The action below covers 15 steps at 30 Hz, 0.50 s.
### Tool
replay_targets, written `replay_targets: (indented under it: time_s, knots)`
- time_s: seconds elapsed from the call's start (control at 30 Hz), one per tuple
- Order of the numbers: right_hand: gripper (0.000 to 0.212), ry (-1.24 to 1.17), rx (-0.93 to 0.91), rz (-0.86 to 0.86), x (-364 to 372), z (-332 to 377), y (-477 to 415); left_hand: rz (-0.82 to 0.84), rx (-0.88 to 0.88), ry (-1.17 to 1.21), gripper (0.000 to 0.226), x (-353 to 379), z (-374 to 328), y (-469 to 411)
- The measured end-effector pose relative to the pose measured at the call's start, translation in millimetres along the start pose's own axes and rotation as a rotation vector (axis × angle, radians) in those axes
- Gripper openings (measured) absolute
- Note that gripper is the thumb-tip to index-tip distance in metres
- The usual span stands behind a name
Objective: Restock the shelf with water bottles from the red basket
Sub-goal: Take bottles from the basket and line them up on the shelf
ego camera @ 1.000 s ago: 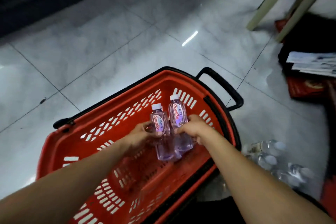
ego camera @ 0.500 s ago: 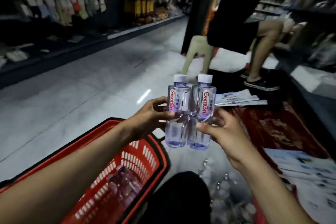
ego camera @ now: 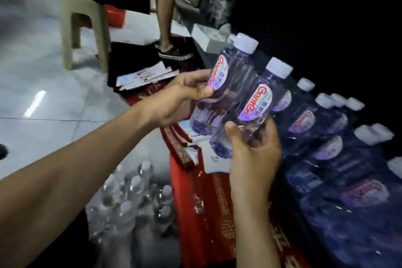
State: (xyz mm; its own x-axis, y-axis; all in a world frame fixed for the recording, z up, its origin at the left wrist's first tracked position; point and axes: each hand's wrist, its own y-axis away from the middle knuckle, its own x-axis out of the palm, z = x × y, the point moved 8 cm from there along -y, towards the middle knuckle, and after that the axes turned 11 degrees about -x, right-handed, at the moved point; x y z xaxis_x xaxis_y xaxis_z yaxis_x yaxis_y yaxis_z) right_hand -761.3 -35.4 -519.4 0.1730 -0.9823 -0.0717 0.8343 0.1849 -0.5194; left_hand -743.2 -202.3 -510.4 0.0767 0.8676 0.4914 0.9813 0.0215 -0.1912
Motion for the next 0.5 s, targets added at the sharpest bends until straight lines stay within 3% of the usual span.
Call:
replay_targets:
  time_s: [0.13,0.23,0.37,0.5]
  knots:
    - [0.062,0.113,0.030,-0.117,-35,-15,-2,0.190,-0.041,0.052,0.075,17,33,-47]
    - [0.062,0.202,0.004,-0.205,-55,-24,-6,0.189,-0.094,0.091,0.085,20,62,-75]
    - [0.062,0.251,0.013,-0.259,-67,-36,-12,0.259,-0.068,0.065,0.053,30,77,-100]
    - [0.066,0.285,-0.008,-0.279,-64,-49,-18,0.211,-0.065,0.077,0.046,24,91,-115]
